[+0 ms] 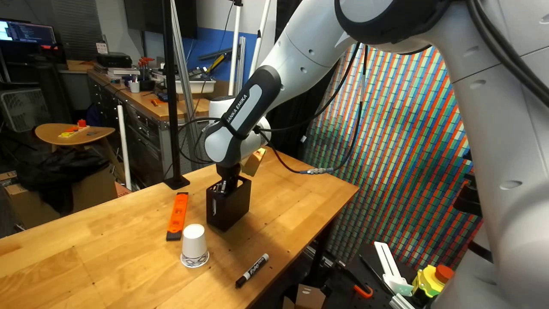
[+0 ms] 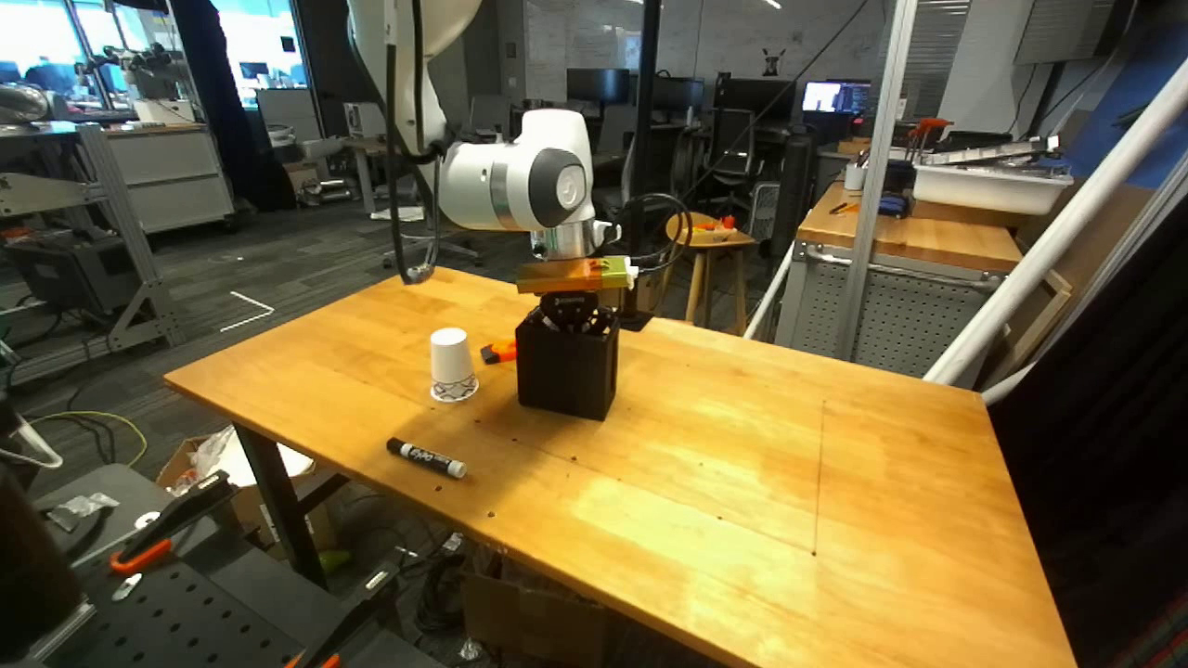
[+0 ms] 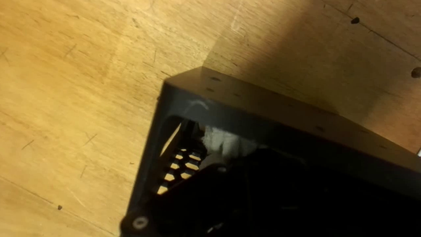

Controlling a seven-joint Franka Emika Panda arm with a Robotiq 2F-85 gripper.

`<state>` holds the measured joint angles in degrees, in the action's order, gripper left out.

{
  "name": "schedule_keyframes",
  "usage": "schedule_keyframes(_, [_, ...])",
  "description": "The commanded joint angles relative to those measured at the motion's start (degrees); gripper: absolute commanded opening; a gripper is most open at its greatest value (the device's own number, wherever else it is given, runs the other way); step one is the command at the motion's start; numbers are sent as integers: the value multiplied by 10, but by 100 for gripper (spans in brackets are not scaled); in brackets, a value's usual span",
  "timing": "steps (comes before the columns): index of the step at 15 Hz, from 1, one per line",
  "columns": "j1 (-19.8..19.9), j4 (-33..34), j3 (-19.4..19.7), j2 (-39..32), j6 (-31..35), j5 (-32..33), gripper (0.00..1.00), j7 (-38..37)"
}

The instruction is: Put the white towel in the black box

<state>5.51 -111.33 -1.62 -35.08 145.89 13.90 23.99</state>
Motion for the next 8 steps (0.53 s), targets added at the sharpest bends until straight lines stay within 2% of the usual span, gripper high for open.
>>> schedule_keyframes(1, [10,4,-17,-9,-4,-19,0,20])
schedule_keyframes(8, [7,13,6,48,-24,3,0,16])
